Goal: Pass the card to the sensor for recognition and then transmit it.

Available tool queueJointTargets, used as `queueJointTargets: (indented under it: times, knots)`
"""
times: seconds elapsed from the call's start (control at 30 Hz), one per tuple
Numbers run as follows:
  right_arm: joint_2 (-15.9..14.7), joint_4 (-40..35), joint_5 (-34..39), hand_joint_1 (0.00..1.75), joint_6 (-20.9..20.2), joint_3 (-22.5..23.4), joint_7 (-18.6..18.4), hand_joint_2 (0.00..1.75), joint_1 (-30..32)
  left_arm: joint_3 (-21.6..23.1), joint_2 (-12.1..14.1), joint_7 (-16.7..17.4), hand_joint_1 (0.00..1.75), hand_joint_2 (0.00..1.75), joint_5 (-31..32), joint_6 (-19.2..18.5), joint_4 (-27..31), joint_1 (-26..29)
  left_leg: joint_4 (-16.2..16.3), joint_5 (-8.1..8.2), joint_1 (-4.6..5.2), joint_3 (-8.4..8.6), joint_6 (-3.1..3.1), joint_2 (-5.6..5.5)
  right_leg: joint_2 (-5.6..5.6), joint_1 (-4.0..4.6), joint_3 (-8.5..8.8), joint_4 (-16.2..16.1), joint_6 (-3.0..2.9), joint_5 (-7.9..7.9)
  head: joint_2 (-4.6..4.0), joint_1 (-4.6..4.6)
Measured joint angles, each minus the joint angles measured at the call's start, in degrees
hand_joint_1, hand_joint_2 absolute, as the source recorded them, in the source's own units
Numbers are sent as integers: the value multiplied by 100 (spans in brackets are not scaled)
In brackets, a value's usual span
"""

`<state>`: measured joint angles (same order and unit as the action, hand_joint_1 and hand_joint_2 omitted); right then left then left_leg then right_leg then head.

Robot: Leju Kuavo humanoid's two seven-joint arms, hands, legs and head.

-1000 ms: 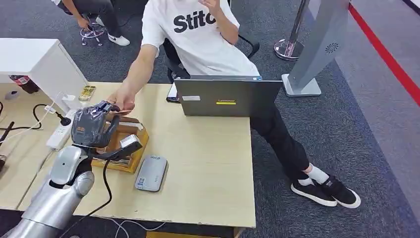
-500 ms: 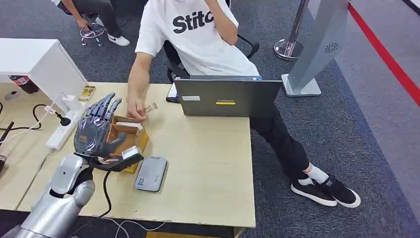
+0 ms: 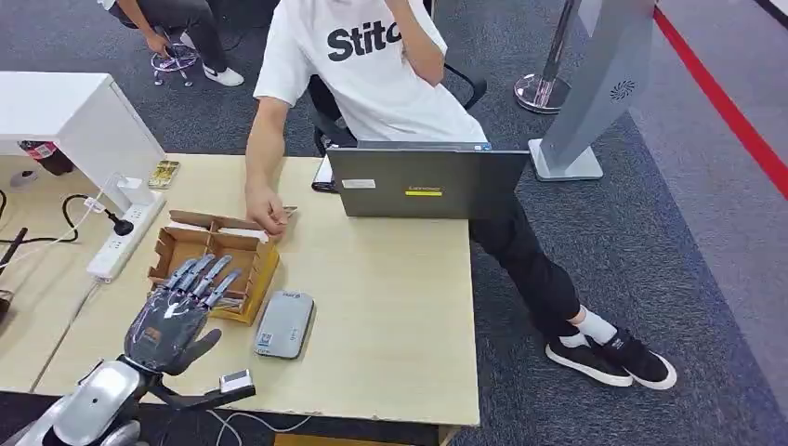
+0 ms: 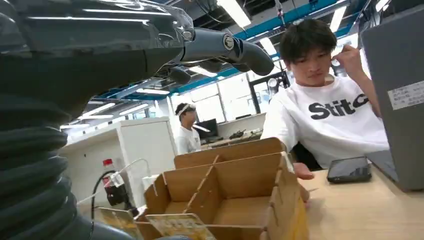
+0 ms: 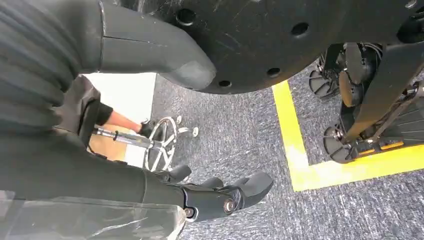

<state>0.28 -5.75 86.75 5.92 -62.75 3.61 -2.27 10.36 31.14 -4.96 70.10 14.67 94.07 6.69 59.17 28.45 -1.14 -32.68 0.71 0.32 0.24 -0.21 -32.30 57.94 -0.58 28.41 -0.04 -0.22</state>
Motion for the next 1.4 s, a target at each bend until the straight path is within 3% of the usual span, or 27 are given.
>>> queueJointTargets:
  times: [0.27, 0.4, 0.83, 1.4]
  knots:
    - [2, 7, 4, 0, 11, 0, 7, 175, 5, -335, 285, 100, 0, 175, 39, 19, 304, 319, 0, 0, 1, 0, 0, -3, -3, 0, 3, 0, 0, 0, 0, 2]
    - [9, 7, 7, 0, 61, 0, 0, 175, 4, -475, 306, 243, 0, 175, 208, 50, 328, 388, 0, 0, 1, 0, 0, -3, -4, 0, 2, -1, 0, 0, 0, 2]
    - [11, 4, 7, 0, 66, -11, -20, 175, -1, -695, 276, 203, 0, 175, 256, 13, -120, 306, 0, 0, 0, 1, 0, -4, -5, 0, 2, -1, 0, 0, 0, 2]
    - [11, 4, 4, 0, 57, -142, -107, 175, -37, -536, -249, 155, 0, 175, 448, 157, -1359, -442, 2, 0, 1, 2, 0, -4, -5, -1, 1, -2, -2, -2, 0, 4]
